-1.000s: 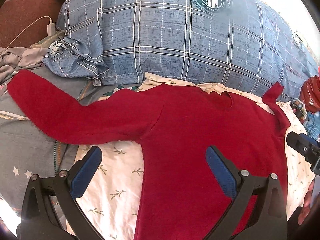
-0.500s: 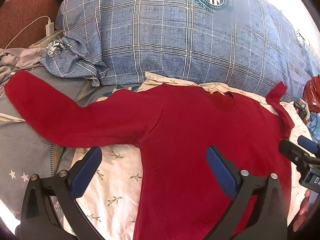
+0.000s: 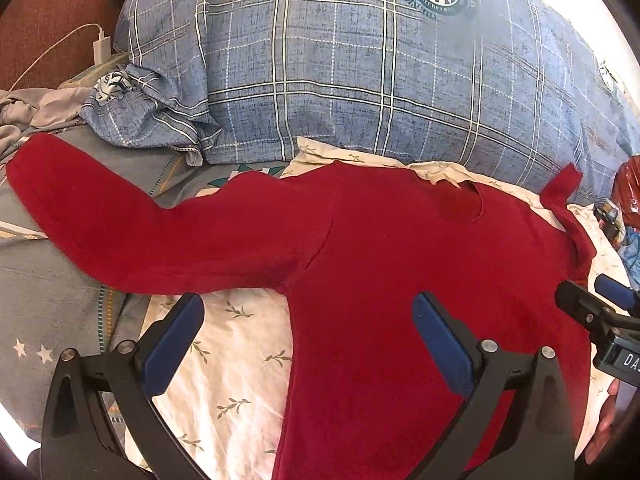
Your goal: Fold small clothes
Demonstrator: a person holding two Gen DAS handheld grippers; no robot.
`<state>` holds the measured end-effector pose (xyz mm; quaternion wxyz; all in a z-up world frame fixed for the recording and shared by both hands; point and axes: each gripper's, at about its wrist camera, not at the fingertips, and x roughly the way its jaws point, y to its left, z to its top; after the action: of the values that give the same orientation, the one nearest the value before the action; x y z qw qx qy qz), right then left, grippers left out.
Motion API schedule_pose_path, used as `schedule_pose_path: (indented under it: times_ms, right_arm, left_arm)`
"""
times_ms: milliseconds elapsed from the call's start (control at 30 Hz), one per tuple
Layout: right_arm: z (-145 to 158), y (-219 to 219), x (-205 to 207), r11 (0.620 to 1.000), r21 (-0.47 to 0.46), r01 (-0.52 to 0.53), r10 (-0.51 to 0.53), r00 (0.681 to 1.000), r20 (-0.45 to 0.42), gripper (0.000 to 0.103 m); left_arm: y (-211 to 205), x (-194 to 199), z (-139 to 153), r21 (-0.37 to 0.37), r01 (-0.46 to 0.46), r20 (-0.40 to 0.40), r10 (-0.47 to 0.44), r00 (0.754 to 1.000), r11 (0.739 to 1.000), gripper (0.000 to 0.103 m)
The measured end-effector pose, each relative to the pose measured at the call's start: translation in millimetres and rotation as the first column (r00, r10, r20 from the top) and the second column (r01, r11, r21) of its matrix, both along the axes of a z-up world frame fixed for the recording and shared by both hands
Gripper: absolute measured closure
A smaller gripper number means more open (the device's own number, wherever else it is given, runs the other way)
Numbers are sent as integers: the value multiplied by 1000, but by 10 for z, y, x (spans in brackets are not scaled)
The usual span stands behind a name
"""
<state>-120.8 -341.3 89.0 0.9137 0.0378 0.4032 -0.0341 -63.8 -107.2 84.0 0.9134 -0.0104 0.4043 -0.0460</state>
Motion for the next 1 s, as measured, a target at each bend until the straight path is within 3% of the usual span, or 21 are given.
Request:
schedule_pose_path:
  times_ms: [1000]
  right_arm:
    - [-124,91,47,1000,-9,-23,22,999,-30,0]
  left_arm:
    - [138,6,-6,9,-36,17,36,999,999,0]
